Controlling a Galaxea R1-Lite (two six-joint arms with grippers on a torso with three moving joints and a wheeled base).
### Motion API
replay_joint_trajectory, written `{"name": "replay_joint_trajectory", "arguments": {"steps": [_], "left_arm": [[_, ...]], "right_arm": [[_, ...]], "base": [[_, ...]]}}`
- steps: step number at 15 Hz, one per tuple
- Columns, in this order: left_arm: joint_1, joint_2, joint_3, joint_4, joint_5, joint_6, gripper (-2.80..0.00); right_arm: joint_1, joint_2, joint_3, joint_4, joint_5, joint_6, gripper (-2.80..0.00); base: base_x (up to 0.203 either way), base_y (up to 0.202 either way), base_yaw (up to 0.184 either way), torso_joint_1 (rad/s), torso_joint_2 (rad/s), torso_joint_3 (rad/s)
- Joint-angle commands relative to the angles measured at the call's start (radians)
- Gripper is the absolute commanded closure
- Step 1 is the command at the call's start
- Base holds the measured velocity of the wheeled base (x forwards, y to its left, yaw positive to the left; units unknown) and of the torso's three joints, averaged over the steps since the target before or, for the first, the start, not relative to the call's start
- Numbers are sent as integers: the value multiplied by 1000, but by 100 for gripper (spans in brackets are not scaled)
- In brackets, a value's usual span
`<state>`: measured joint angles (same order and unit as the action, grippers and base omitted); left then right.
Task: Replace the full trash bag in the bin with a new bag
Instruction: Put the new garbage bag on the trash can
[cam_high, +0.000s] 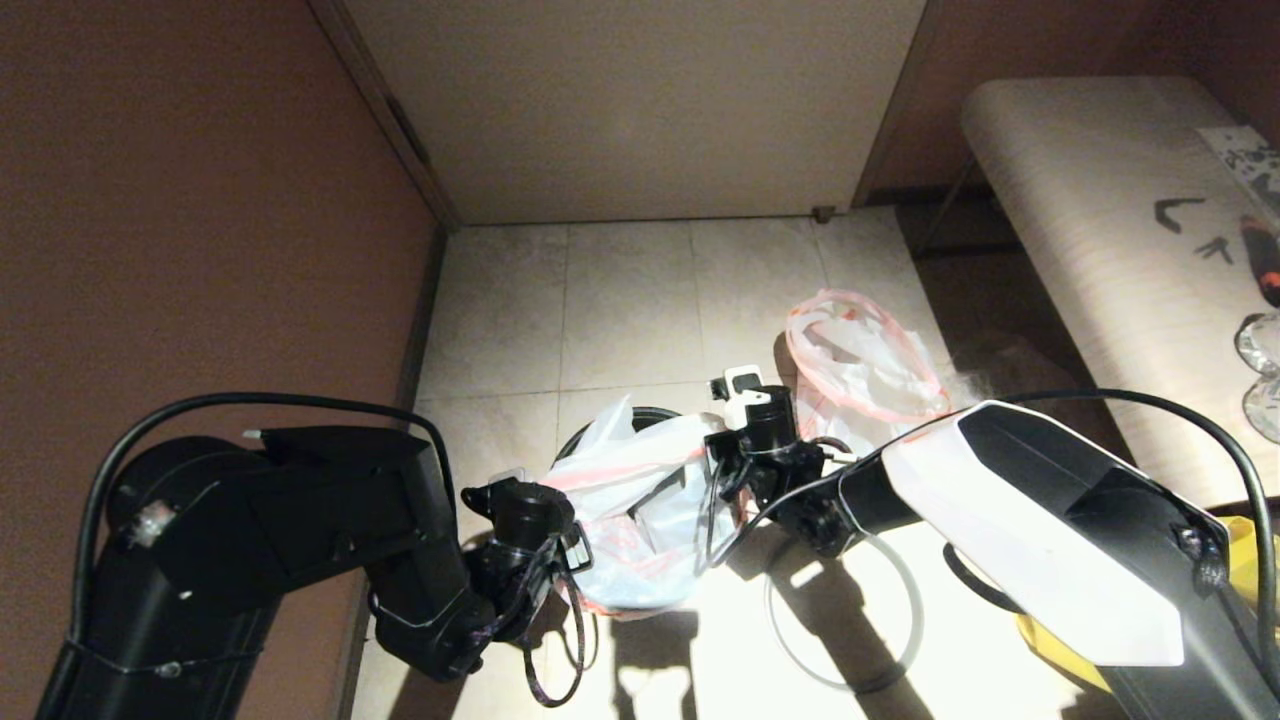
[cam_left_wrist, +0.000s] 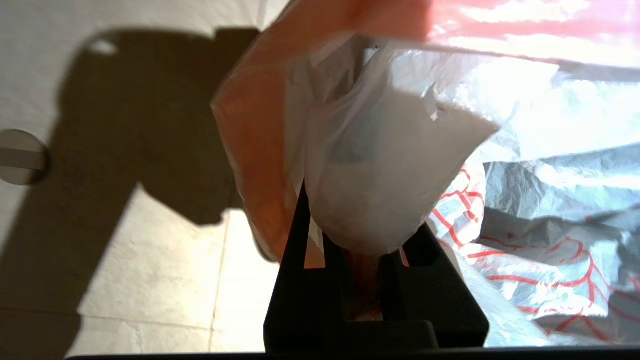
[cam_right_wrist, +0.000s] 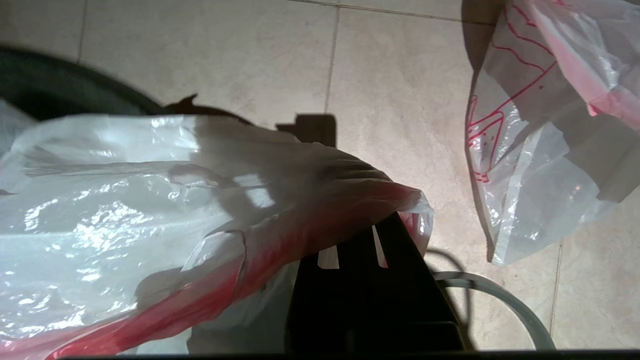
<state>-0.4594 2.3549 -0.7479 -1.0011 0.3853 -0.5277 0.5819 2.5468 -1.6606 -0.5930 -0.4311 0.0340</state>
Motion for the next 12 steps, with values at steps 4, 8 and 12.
{"name": "replay_joint_trajectory", "arguments": {"steps": [4,8,12], "left_arm": [[-14,-7,50,-38,-37,46,0],[-22,0,61,-60,-45,67,0],[-36,-2,85,-62,-65,81,0]], "right_arm": [[-16,-5,-7,-10,-3,6,0],[-13,0,1,-11,-5,10,0],[29,-1,4,-10,-4,10,0]], "base": [[0,0,0,0,0,0],[0,0,0,0,0,0],[0,0,0,0,0,0]]}}
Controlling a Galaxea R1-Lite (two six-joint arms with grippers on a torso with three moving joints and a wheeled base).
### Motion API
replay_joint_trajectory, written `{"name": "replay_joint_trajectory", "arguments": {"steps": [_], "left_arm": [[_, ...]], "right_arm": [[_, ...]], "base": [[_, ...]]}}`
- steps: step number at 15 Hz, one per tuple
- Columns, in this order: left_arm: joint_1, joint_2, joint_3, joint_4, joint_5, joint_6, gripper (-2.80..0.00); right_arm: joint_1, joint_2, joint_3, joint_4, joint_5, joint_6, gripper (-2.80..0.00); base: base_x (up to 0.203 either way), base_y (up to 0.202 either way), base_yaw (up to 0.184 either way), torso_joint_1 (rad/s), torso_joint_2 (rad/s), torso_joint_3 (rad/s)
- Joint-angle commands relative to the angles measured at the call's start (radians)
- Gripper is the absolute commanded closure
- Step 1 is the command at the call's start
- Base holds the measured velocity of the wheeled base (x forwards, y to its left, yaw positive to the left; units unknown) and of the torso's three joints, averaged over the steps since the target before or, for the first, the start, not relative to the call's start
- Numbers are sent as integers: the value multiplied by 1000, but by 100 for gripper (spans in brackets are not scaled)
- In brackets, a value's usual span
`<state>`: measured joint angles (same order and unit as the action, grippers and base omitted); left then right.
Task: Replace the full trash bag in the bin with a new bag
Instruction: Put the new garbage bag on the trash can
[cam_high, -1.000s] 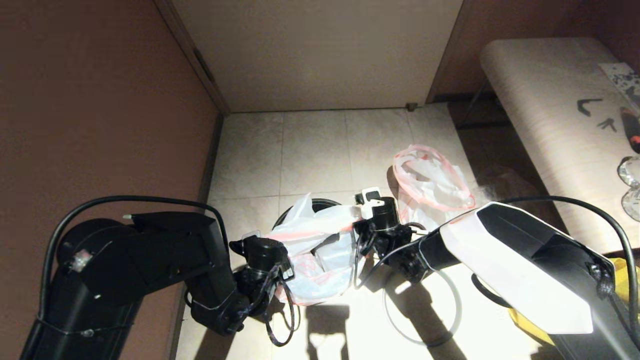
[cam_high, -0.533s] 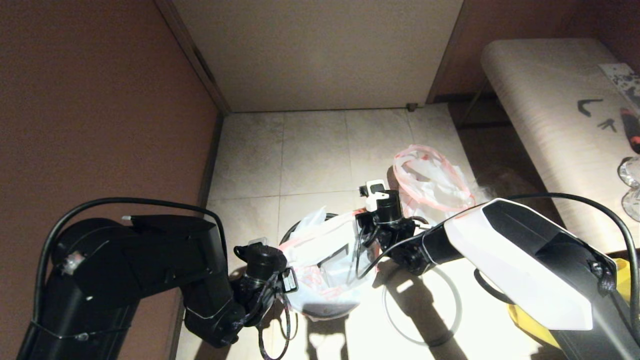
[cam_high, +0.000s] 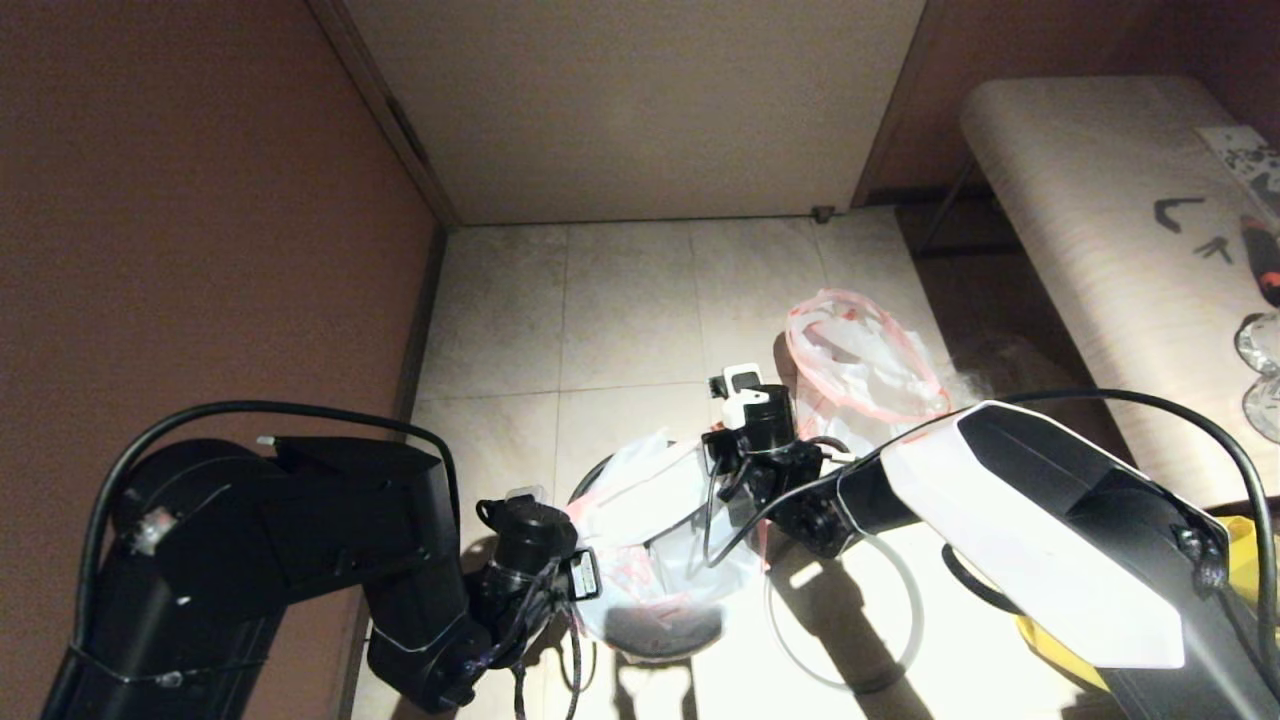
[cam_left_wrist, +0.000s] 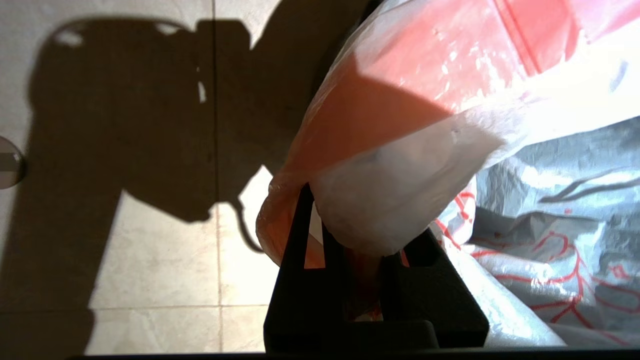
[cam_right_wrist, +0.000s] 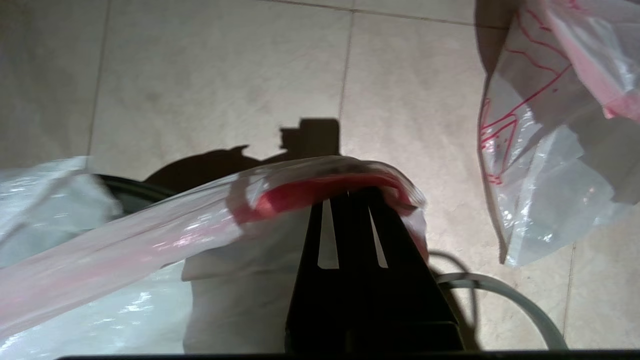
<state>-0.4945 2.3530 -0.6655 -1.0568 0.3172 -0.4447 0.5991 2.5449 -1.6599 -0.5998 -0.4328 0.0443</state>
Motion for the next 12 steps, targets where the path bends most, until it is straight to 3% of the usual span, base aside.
{"name": "replay_joint_trajectory", "arguments": {"steps": [1,7,12], "left_arm": [[-3,0,7,-6,1,-2,0],[-10,25,68,-151,-36,68,0],[-25,24,93,-157,-48,74,0]], "right_arm": [[32,1,8,-3,-3,1,0],[94,2,5,-3,-3,5,0],[134,31,-7,-4,-3,6,0]], "base": [[0,0,0,0,0,0],[0,0,0,0,0,0],[0,0,0,0,0,0]]}}
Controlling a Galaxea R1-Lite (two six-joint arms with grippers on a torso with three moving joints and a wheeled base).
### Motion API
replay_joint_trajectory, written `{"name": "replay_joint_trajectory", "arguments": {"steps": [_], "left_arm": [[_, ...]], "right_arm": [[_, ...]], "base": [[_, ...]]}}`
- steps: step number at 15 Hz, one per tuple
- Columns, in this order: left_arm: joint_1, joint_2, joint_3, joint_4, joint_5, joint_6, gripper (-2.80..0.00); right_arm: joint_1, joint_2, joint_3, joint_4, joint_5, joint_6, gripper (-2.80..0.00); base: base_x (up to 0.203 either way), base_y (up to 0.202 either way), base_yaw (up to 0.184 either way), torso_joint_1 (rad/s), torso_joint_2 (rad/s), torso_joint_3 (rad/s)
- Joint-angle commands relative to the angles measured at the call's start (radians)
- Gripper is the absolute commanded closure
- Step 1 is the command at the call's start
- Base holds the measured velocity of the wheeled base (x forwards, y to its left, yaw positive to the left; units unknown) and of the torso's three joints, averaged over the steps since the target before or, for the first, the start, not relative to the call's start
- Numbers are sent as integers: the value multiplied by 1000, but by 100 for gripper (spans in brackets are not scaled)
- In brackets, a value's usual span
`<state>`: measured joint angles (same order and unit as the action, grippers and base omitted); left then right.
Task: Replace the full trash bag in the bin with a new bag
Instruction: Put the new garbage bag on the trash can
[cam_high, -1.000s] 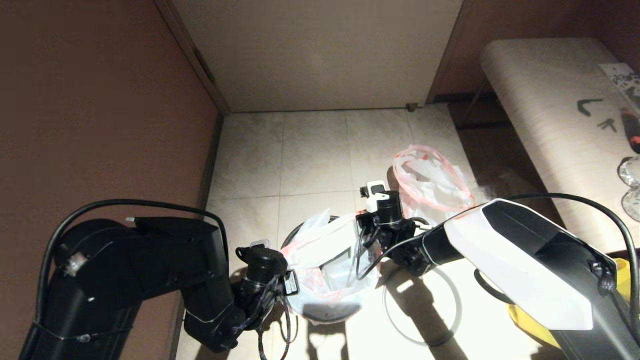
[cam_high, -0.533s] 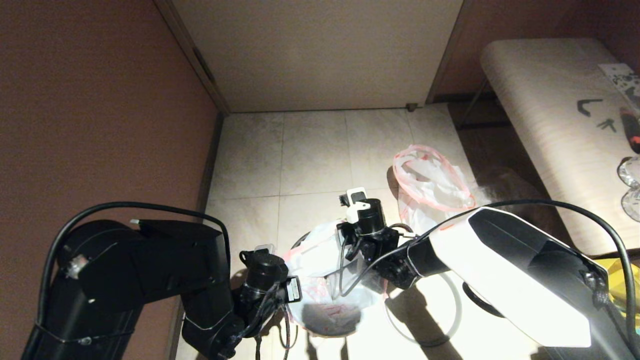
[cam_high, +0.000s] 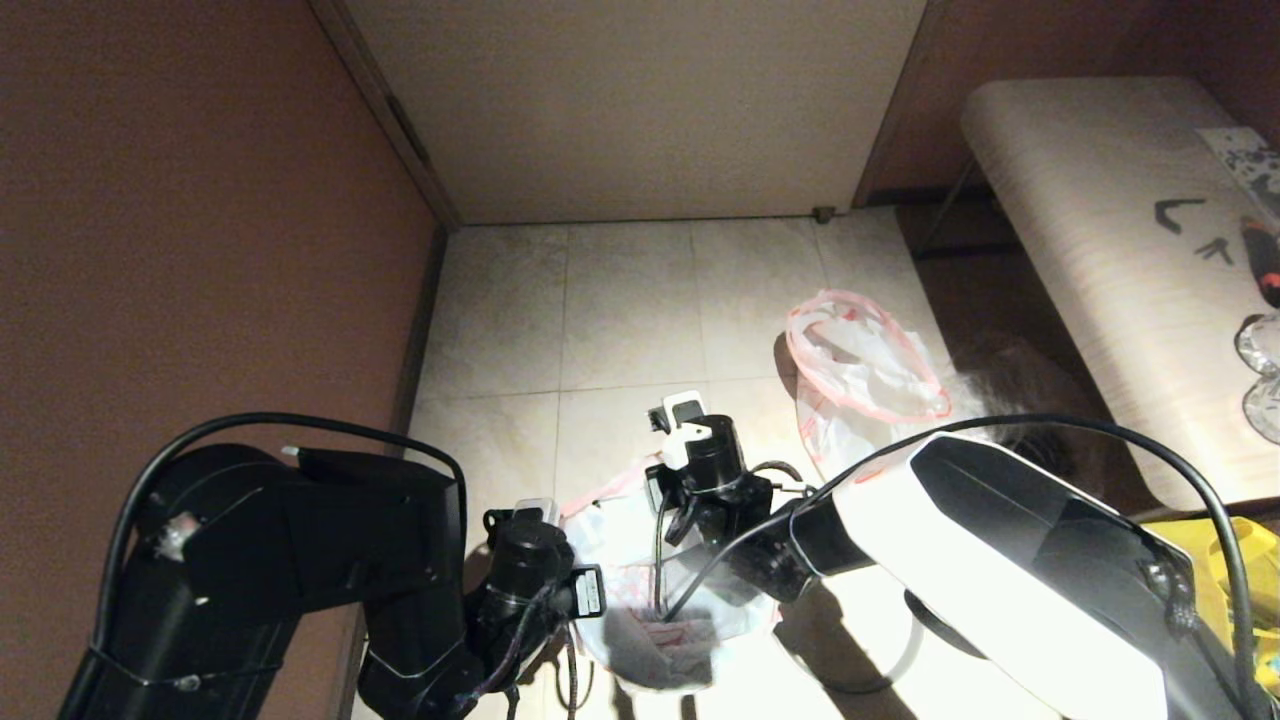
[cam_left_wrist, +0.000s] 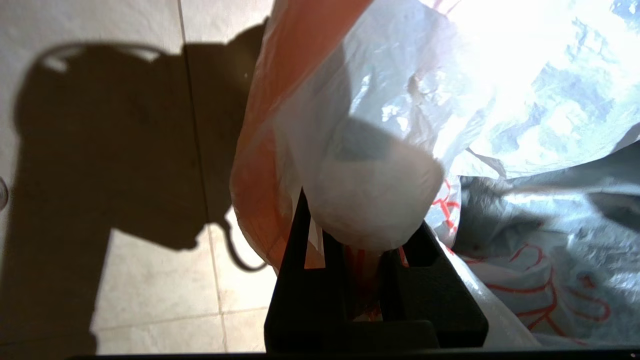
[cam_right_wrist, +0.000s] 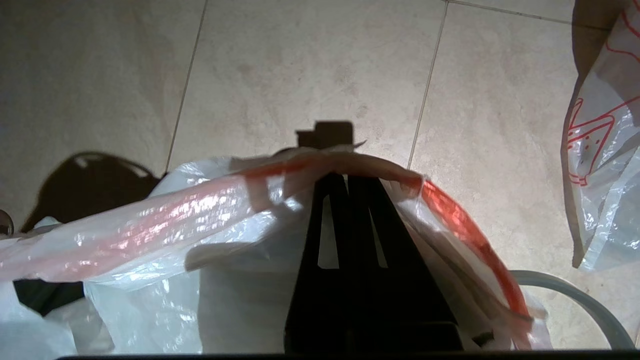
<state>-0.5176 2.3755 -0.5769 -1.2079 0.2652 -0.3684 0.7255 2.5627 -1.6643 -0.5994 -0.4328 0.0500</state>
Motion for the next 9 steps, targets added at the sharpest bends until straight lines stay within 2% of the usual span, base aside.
{"name": "replay_joint_trajectory", "arguments": {"steps": [1,3,5,7,9], "left_arm": [[-7,-1,16,-13,-15,-3,0],[-9,5,37,-58,-24,14,0],[-8,31,66,-129,-45,64,0],[1,64,81,-225,-50,78,0],[12,65,83,-239,-52,78,0]], "right_arm": [[12,18,-11,-4,-1,2,0],[10,43,-22,-5,-1,2,0],[-3,47,-23,-6,1,6,0],[-25,57,-23,-44,3,19,0],[-57,60,-20,-63,3,16,0]], "base": [[0,0,0,0,0,0],[0,0,0,0,0,0],[0,0,0,0,0,0],[0,0,0,0,0,0],[0,0,0,0,0,0]]}}
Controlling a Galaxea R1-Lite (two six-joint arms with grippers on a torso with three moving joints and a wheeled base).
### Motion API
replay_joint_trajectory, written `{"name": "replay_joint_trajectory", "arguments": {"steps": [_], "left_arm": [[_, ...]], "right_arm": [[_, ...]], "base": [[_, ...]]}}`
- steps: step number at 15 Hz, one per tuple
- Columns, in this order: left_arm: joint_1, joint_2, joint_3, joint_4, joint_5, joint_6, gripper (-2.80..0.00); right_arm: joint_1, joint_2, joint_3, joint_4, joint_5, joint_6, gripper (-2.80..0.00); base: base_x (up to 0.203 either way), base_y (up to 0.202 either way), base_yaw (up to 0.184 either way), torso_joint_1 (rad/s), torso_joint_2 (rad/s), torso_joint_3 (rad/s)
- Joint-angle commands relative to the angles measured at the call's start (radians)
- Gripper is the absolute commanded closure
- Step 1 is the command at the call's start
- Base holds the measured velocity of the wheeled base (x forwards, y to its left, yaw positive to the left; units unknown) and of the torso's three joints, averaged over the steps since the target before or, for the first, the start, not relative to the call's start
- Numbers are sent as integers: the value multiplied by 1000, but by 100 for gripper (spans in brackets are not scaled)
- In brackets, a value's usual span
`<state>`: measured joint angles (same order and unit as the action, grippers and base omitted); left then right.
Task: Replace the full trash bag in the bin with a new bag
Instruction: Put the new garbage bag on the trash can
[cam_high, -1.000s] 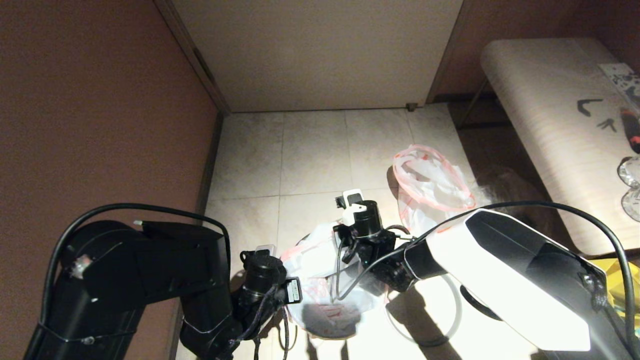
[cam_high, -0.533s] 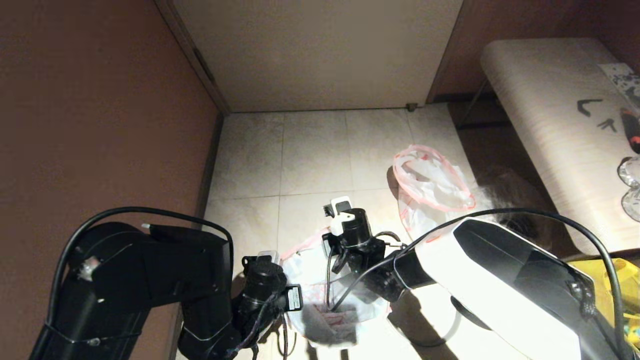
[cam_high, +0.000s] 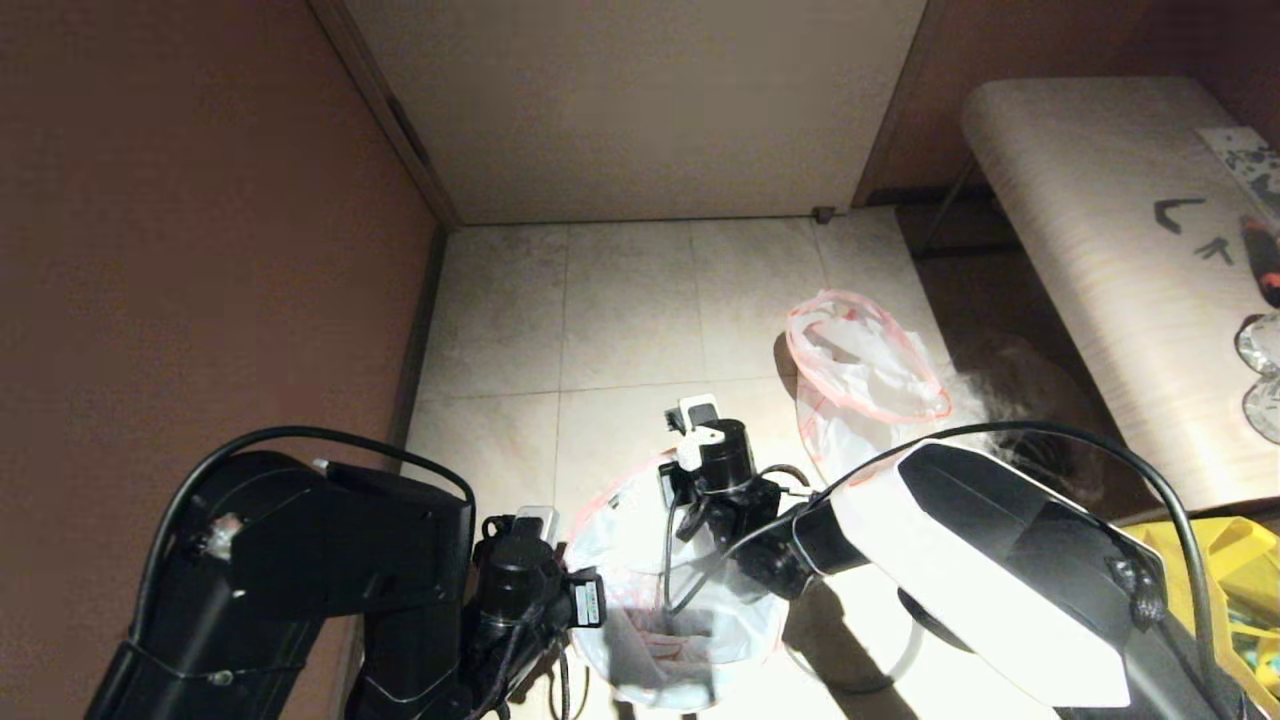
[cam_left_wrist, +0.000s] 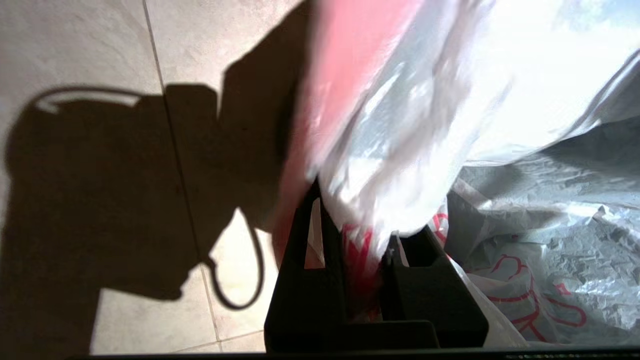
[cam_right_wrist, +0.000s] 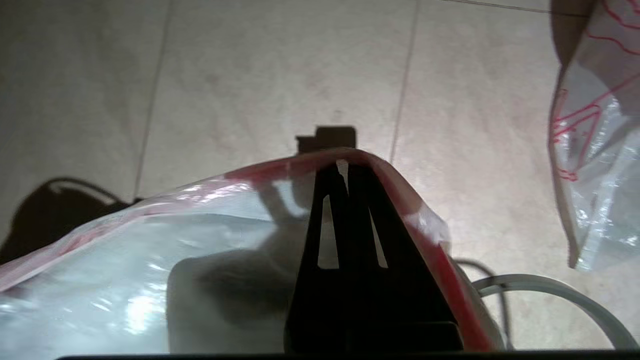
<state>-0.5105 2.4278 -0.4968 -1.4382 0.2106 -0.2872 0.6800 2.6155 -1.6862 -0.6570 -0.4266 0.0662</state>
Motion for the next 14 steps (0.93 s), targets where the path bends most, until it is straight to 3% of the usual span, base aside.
{"name": "replay_joint_trajectory", "arguments": {"steps": [1,8,12,14], "left_arm": [[11,13,1,-10,1,-3,0],[55,6,-37,-13,7,-18,0],[76,-7,-56,-12,12,-46,0],[84,-7,-81,-9,45,-66,0]], "right_arm": [[-17,2,3,-6,-3,0,0],[-87,-133,119,37,-3,0,0],[-97,-233,158,190,24,0,0],[-94,-250,170,230,40,1,0]], "base": [[0,0,0,0,0,0],[0,0,0,0,0,0],[0,0,0,0,0,0],[0,0,0,0,0,0]]}}
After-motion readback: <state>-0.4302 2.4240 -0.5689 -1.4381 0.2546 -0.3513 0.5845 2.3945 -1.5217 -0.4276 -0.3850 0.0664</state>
